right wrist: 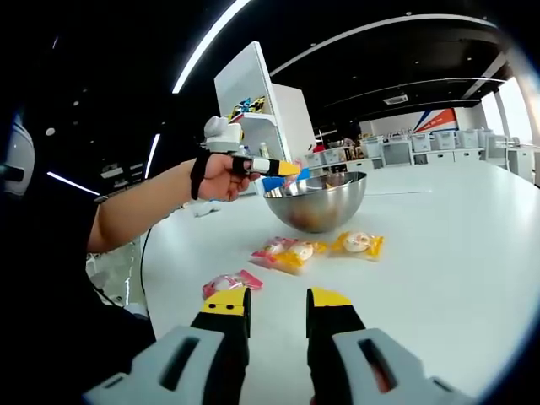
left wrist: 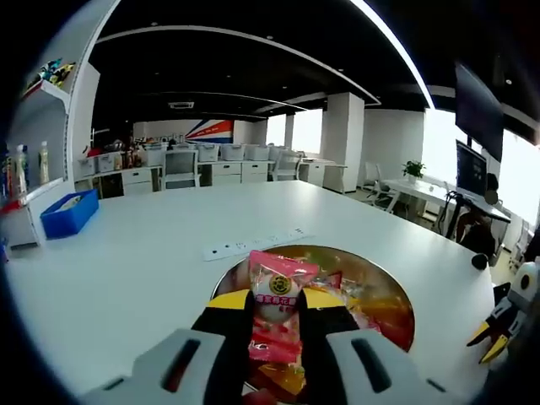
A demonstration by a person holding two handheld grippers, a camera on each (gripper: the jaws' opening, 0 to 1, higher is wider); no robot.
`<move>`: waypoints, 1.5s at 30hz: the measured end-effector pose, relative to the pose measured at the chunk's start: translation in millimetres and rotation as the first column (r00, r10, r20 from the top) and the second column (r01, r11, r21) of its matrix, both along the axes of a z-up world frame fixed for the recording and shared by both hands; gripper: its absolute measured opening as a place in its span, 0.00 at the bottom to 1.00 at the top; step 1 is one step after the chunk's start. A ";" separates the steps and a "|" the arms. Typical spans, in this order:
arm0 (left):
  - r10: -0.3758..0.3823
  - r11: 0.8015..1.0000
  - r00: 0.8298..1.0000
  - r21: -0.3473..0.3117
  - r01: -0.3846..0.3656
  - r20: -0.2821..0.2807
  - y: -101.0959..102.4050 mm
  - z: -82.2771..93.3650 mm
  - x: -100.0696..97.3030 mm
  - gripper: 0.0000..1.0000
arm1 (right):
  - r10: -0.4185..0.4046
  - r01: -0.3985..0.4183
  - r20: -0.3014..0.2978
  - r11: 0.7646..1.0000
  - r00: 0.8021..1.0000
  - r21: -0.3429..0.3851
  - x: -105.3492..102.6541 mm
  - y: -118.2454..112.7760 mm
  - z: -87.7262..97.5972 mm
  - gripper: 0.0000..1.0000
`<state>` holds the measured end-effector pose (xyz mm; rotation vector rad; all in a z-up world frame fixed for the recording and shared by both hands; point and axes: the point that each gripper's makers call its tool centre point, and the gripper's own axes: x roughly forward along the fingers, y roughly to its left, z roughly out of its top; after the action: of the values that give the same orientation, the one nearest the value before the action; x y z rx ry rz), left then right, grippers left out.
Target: Pick up the marshmallows scattered on the table and place them into the bowl on the table
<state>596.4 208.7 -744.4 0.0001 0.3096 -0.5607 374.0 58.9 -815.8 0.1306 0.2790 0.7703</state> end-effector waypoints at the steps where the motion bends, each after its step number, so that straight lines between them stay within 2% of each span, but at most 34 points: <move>1: 0.003 1.000 1.000 -0.003 -0.003 0.011 0.1 2.1 0.1 0.28 | 0.001 -0.001 0.000 1.000 1.000 0.000 -0.1 0.4 0.3 0.26; 3: -0.004 1.000 1.000 -0.004 0.004 0.024 -2.7 5.8 -0.2 0.47 | 0.002 -0.002 0.001 1.000 1.000 0.000 -0.2 0.8 0.7 0.26; 4: -0.019 1.000 1.000 -0.003 0.019 0.024 -6.0 6.4 -1.1 0.52 | 0.003 -0.003 0.001 1.000 1.000 -0.001 -0.2 0.9 0.6 0.26; 15: -0.057 0.998 0.998 0.001 0.057 0.000 -10.7 4.9 -10.1 0.46 | 0.008 -0.008 0.003 1.000 1.000 -0.003 -0.7 2.8 1.7 0.26; 21: -0.064 0.998 0.998 -0.018 0.064 0.014 -5.7 13.4 -20.2 0.46 | 0.003 -0.003 0.002 1.000 1.000 -0.002 -0.8 1.2 1.4 0.26; 31: -0.038 0.998 0.998 -0.039 0.040 0.042 26.0 23.5 -27.9 0.54 | 0.015 -0.015 -0.006 1.000 1.000 0.000 -0.8 7.5 -2.4 0.26; 39: -0.068 0.998 0.996 0.010 0.067 0.059 45.1 24.7 -44.6 0.55 | 0.004 -0.004 -0.007 1.000 1.000 -0.002 0.5 5.1 -2.9 0.27; 45: -0.072 0.997 0.996 0.011 0.071 0.051 63.0 22.2 -54.3 0.56 | 0.007 -0.007 -0.007 1.000 1.000 -0.004 0.9 8.0 -2.4 0.27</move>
<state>542.1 271.6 -722.2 0.0343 0.2631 -0.6294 375.0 66.8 -818.2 0.1286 0.2873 0.7765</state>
